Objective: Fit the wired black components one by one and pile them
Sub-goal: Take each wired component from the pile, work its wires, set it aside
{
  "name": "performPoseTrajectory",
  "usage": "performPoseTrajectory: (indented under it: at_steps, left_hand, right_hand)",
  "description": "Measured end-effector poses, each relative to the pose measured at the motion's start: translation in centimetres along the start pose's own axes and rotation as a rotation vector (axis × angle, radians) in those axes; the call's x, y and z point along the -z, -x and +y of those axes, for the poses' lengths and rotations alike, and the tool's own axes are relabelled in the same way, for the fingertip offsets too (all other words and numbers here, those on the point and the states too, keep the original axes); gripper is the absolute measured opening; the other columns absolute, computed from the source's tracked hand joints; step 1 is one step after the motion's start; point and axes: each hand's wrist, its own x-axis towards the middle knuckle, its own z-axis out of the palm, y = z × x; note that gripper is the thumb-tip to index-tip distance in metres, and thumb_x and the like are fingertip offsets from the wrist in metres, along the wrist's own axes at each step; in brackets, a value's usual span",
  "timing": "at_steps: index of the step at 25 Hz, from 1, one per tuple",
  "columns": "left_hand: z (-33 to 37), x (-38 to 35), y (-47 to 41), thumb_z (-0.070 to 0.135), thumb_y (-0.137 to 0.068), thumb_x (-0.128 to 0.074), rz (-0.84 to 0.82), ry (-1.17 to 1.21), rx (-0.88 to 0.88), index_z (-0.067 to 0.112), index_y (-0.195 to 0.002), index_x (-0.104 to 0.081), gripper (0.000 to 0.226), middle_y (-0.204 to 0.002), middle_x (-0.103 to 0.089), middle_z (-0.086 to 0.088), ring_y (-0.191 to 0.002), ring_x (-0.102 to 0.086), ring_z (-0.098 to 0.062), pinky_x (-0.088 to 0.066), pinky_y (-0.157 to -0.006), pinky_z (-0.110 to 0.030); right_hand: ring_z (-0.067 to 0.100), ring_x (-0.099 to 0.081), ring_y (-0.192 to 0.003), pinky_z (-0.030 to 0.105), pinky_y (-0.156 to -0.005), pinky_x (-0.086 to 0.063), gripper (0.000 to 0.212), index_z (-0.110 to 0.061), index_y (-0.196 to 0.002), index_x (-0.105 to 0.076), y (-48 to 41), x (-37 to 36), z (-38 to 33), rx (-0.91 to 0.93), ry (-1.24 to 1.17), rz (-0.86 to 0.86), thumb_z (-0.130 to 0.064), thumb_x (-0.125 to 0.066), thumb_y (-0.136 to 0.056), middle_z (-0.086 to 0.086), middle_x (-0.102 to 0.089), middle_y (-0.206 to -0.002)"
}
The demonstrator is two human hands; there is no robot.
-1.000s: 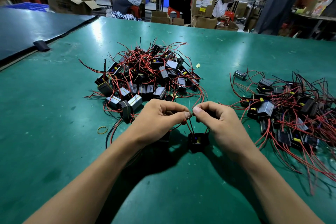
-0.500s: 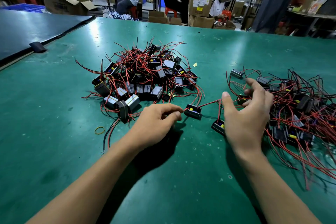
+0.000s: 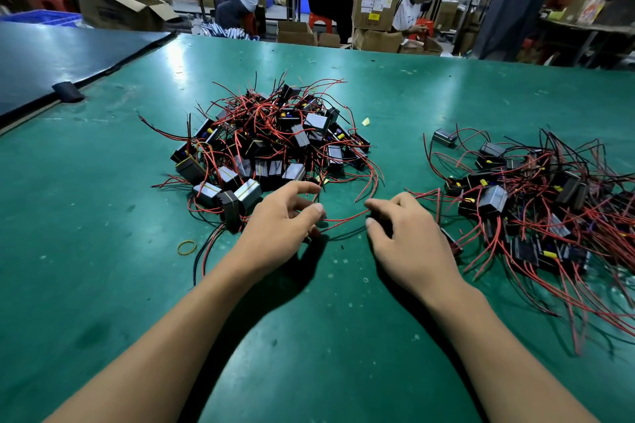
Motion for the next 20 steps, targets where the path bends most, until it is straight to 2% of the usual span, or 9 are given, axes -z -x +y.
performPoseTrajectory:
  at_steps: [2,5,7,11,15,18,20]
  left_hand:
    - [-0.1,-0.1,0.0,0.016,-0.096,-0.058,0.042,0.01,0.001,0.019,-0.121,-0.059,0.025,-0.096,-0.072,-0.005,-0.07,-0.067,-0.009,-0.055,-0.073,-0.029]
    - [-0.1,-0.1,0.2,0.02,-0.097,-0.058,0.062,0.016,0.0,0.018,-0.12,-0.06,0.024,-0.093,-0.071,-0.004,-0.067,-0.067,-0.005,-0.054,-0.067,-0.02]
    - [-0.2,0.0,0.1,0.02,-0.097,-0.059,0.051,-0.015,0.001,0.019,-0.12,-0.062,0.023,-0.093,-0.071,-0.002,-0.069,-0.068,-0.007,-0.055,-0.068,-0.02]
    - [-0.3,0.0,0.1,0.02,-0.096,-0.061,0.044,-0.078,-0.005,0.02,-0.113,-0.066,0.019,-0.089,-0.072,0.001,-0.074,-0.068,-0.008,-0.055,-0.071,-0.019]
    - [-0.3,-0.1,0.1,0.019,-0.094,-0.063,0.057,-0.122,-0.015,0.017,-0.106,-0.07,0.015,-0.088,-0.073,-0.002,-0.078,-0.069,-0.011,-0.052,-0.071,-0.014]
    - [-0.2,-0.3,0.0,0.017,-0.093,-0.064,0.069,-0.123,-0.011,0.016,-0.103,-0.072,0.014,-0.089,-0.074,-0.003,-0.083,-0.07,-0.016,-0.055,-0.079,-0.025]
    - [-0.2,-0.3,-0.1,0.015,-0.092,-0.064,0.092,-0.112,-0.012,0.015,-0.101,-0.073,0.013,-0.087,-0.074,-0.005,-0.083,-0.069,-0.02,-0.056,-0.078,-0.03]
  right_hand:
    - [0.028,-0.062,-0.098,0.04,-0.088,-0.052,0.035,-0.027,-0.129,-0.065,-0.6,0.5,0.9,-0.079,0.019,0.047,-0.032,-0.059,-0.094,-0.001,-0.054,-0.108]
    - [0.032,-0.062,-0.105,0.038,-0.088,-0.049,0.039,-0.021,-0.133,-0.063,-1.6,1.4,2.8,-0.234,0.117,0.142,-0.029,-0.059,-0.095,0.006,-0.054,-0.122]
    - [0.034,-0.062,-0.105,0.039,-0.087,-0.049,0.041,-0.019,-0.135,-0.061,-2.0,1.9,3.8,-0.31,0.159,0.18,-0.028,-0.058,-0.095,0.009,-0.052,-0.126]
    - [0.037,-0.061,-0.104,0.04,-0.085,-0.048,0.042,-0.016,-0.137,-0.058,-2.3,2.0,4.5,-0.358,0.18,0.189,-0.025,-0.055,-0.096,0.012,-0.051,-0.129]
    - [0.032,-0.062,-0.102,0.038,-0.085,-0.048,0.035,-0.017,-0.13,-0.063,-1.6,1.3,2.4,-0.204,0.086,0.243,-0.022,-0.056,-0.096,0.007,-0.059,-0.121]
    - [0.024,-0.064,-0.094,0.035,-0.083,-0.051,0.024,-0.023,-0.116,-0.07,-0.7,-0.2,-0.4,-0.009,-0.03,0.17,-0.027,-0.057,-0.096,-0.002,-0.063,-0.11]
    - [0.024,-0.064,-0.093,0.037,-0.083,-0.053,0.024,-0.025,-0.115,-0.069,-0.6,-1.6,-1.6,0.075,-0.051,0.085,-0.031,-0.057,-0.095,-0.004,-0.062,-0.108]
